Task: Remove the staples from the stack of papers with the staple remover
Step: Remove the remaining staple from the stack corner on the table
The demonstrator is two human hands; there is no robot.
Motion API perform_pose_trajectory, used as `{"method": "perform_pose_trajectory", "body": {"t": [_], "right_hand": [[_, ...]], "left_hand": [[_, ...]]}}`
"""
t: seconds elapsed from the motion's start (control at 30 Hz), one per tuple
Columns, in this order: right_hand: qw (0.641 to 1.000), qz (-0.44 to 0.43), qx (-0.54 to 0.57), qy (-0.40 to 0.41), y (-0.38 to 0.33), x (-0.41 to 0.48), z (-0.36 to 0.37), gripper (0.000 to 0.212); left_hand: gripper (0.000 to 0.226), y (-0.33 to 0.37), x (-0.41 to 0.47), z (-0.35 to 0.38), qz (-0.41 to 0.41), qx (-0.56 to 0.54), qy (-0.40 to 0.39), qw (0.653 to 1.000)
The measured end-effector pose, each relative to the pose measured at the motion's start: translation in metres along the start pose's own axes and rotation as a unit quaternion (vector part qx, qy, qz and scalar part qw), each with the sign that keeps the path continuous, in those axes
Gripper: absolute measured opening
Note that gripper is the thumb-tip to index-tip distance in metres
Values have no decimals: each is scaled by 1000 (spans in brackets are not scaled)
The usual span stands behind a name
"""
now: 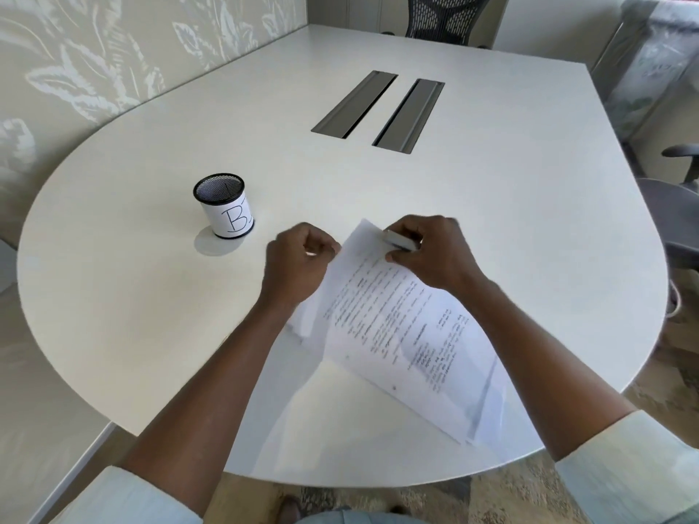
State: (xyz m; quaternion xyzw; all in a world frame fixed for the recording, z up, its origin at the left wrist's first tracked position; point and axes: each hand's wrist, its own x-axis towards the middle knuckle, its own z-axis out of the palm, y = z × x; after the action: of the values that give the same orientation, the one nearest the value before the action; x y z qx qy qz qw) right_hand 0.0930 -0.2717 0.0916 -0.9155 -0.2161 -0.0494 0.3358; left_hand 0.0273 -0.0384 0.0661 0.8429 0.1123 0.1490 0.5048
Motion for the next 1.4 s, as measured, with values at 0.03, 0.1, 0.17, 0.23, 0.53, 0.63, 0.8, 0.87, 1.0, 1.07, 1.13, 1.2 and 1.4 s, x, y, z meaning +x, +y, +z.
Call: {"method": "perform_pose_trajectory", "body": {"t": [0.03,0.1,0.17,0.23,0.53,0.63,0.8,0.87,1.0,1.07,1.13,1.2,1.4], "right_hand": [[999,-5,1,34,-4,2,-6,29],[994,-19,2,108,-12,4,-17,27],[979,-54,-23,195,-20,5,-29,23],[953,-121,-41,275,-29,4,-39,17],[872,-346,-117,326,-62,-57,-26,29],[886,-362,-108,269,-59,-97,8,19],[905,-359,-140,180,-43,-147,56,8],[915,-337,-150,163,-37,-158,69,11],[932,-297,-159,133,-22,-170,87,13],[942,-276,-148,123,-15,-173,91,20],[951,-252,-140,112,-10,-175,93,24],[961,-220,-129,102,-5,-174,93,15],[976,-174,-97,91,-4,-170,92,11]], "left_hand": [[7,5,0,-4,-22,-26,42,999],[14,13,1,-12,-75,-83,107,988],[10,19,1,-19,-118,-138,129,975],[12,25,0,-25,-152,-209,91,962],[77,35,-19,-20,-228,-443,-82,863],[89,23,-29,-21,-238,-513,-116,817],[45,6,-51,-18,-269,-503,-184,801],[52,-8,-54,-12,-285,-471,-185,814],[41,-21,-55,-1,-296,-392,-184,851],[35,-21,-57,3,-292,-352,-197,867],[30,-21,-59,4,-275,-289,-211,892],[26,-19,-63,4,-270,-237,-211,909],[19,-27,-76,-2,-298,-167,-155,927]]}}
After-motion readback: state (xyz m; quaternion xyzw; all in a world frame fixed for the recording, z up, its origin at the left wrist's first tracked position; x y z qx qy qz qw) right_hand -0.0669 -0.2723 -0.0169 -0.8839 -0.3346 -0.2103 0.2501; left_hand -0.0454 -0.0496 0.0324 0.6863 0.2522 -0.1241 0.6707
